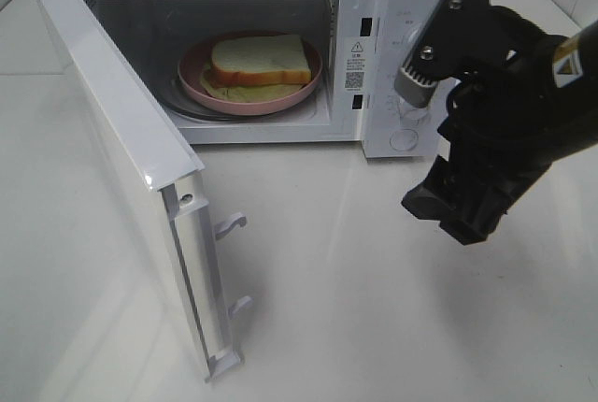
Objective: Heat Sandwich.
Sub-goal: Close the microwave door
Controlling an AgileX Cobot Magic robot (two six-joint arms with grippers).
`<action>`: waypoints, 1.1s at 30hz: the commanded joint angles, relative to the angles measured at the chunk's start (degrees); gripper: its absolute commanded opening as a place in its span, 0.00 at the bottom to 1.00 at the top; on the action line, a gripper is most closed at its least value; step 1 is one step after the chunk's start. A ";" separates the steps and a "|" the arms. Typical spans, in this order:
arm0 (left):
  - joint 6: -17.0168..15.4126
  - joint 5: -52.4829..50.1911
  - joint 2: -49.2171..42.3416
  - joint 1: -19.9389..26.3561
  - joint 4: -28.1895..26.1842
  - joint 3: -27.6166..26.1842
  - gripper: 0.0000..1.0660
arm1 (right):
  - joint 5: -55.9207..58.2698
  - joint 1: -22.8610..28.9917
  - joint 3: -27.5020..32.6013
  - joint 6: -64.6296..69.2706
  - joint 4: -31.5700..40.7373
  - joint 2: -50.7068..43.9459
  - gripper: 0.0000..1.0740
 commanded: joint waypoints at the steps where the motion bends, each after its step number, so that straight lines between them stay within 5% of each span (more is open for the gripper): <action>1: -0.11 -0.46 -1.55 0.06 0.23 0.11 0.97 | 0.80 0.06 1.95 3.44 0.00 -3.38 0.71; 13: -0.11 -0.46 -1.55 0.06 0.23 0.11 0.97 | 15.64 0.06 5.44 23.43 0.00 -20.40 0.71; 33: -0.11 -0.46 -1.55 0.06 0.23 0.11 0.97 | 37.93 -0.11 5.44 30.94 -3.90 -38.79 0.71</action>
